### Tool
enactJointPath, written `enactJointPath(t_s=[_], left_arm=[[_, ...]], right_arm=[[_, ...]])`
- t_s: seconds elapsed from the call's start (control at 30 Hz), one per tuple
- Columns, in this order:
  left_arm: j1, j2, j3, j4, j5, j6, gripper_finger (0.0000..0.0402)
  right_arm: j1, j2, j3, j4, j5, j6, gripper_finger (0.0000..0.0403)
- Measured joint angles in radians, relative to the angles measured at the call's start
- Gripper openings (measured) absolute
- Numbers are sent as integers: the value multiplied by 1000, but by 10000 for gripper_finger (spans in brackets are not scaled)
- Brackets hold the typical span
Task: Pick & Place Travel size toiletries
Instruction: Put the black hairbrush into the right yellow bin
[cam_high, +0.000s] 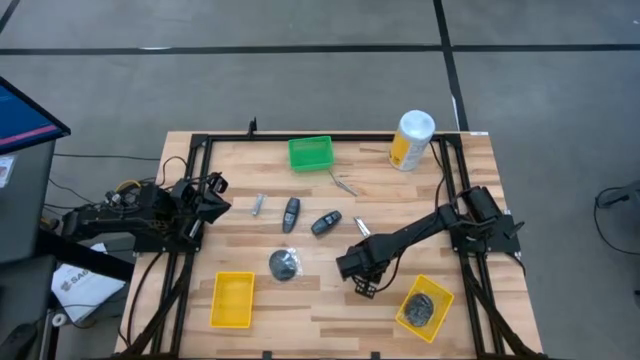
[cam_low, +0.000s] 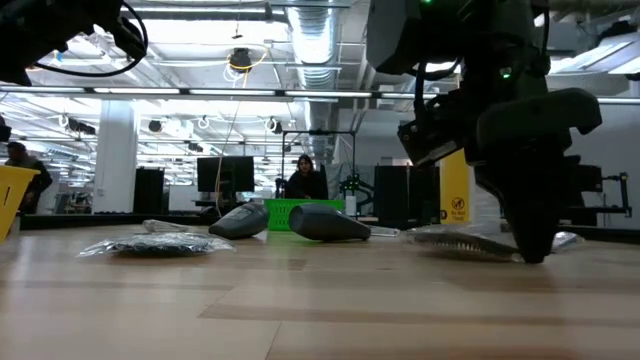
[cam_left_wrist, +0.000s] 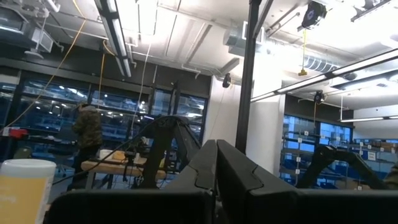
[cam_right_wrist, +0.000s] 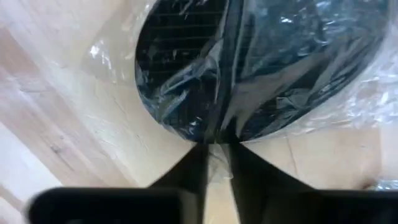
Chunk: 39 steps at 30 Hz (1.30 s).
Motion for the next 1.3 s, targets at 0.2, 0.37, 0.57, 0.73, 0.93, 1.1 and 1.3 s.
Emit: enactJointPath(t_s=[0.2, 0.37, 0.57, 0.73, 0.93, 1.1, 1.3], left_arm=[[0, 0, 0, 0, 0, 0, 1], [0, 0, 0, 0, 1, 0, 1], [0, 0, 0, 0, 1, 0, 1], [0, 0, 0, 0, 1, 0, 1], [0, 0, 0, 0, 1, 0, 1], [0, 0, 0, 0, 1, 0, 1], [0, 0, 0, 0, 1, 0, 1]], right_arm=[[1, 1, 0, 8, -2, 0, 6], [2, -26, -6, 16, 3, 1, 2], [3, -133, -4, 9, 3, 44, 1], [15, -260, -3, 5, -10, 57, 0], [63, -423, -3, -18, -54, 104, 0], [126, -507, -1, -37, -92, 171, 0], [216, -517, -1, -111, -197, 297, 0]])
